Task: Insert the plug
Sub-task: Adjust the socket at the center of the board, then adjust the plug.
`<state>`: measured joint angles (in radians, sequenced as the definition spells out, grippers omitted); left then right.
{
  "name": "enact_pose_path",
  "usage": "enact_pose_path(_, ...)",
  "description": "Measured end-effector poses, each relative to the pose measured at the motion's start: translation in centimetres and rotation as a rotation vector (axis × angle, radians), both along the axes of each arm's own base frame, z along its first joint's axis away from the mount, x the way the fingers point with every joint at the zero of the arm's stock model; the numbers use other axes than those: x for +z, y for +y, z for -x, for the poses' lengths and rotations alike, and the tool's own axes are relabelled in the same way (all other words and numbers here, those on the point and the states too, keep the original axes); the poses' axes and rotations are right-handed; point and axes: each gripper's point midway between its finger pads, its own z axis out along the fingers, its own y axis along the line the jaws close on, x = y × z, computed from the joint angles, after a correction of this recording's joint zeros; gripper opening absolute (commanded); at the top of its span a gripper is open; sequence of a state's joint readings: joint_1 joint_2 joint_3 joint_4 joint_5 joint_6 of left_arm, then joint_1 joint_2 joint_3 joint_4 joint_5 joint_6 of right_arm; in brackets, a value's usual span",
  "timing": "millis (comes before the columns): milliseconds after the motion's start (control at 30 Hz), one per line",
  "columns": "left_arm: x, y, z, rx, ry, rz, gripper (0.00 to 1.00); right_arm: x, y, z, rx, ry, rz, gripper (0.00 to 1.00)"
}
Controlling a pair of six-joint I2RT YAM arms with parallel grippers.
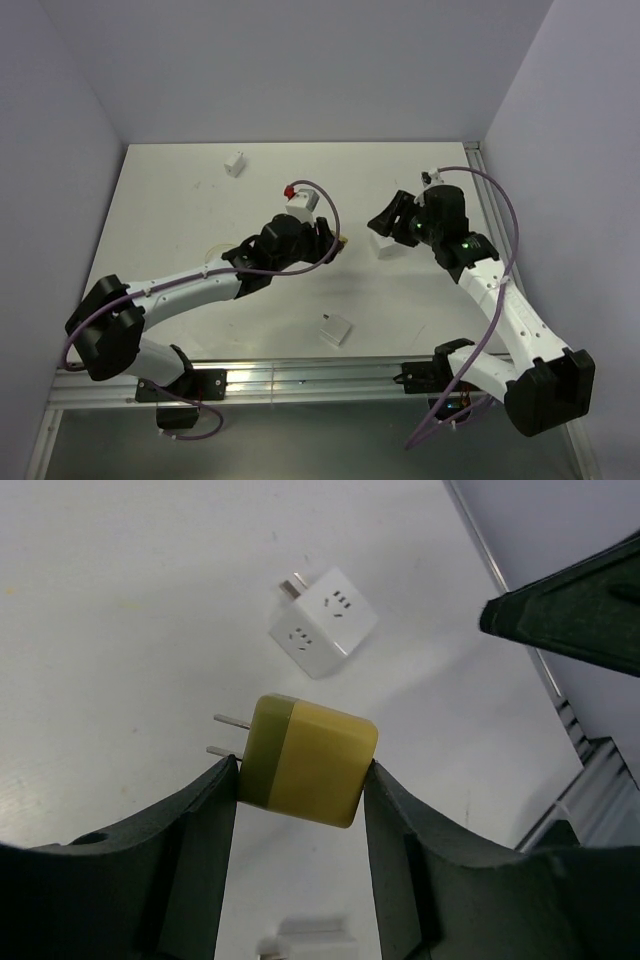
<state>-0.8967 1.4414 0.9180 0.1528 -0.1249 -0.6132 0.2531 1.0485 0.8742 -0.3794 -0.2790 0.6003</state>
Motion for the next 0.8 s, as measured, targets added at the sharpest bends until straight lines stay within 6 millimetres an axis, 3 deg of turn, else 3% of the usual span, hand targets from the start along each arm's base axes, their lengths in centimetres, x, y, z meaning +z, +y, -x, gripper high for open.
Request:
enact_pose_path(133, 0.9, -1.1, 0.9, -0.060, -0.029, 0.044, 0.00, 1.3, 2.5, 0.9, 0.044, -0.005, -0.077, 0.57)
enact_pose_path(400, 2.9, -2.7, 2.4, -0.126, -0.091, 0.091, 0.00, 0.7, 6.0, 2.3, 0.103, 0.066, -0.106, 0.54)
enact_pose_path(800, 2.8, -2.8, 2.7, -0.111, -0.106, 0.071, 0.00, 0.2, 6.7, 3.0, 0.093, 0.079, -0.075, 0.34)
